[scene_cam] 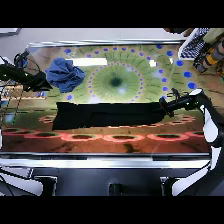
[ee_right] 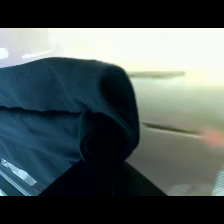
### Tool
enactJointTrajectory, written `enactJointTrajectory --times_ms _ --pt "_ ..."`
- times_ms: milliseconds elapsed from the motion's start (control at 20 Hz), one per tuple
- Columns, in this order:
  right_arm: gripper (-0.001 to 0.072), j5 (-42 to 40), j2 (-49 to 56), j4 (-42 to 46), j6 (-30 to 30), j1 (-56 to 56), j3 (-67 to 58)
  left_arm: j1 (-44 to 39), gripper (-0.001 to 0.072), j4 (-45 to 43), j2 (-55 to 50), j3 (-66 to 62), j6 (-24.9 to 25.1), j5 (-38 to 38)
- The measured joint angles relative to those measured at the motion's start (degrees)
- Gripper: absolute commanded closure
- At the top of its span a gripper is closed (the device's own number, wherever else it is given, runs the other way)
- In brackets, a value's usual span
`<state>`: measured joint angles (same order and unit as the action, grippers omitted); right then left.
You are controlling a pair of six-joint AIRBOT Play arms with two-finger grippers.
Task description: Fold the clothes and pants, and hang the long-sleeved shirts on hangers.
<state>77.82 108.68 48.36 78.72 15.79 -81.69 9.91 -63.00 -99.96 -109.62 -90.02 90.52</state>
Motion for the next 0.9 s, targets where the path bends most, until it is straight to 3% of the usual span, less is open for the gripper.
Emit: enactJointTrajectory --times_ms 350,600,900 --pt "0.0687 1.9 -13.8 9.4 6.4 -0.6 -0.2 -7.5 0.0692 3.3 -0.9 6.9 -2.7 -7.3" --pt "0.0687 3.7 -26.2 12.7 11.0 -0.7 -0.2 -22.6 0.0692 12.5 -2.7 17.1 -7.1 -24.5" --pt "0.0687 5.4 -37.2 14.7 15.6 -0.7 -0.2 -40.0 0.0693 28.8 -9.2 20.0 -10.1 -43.5"
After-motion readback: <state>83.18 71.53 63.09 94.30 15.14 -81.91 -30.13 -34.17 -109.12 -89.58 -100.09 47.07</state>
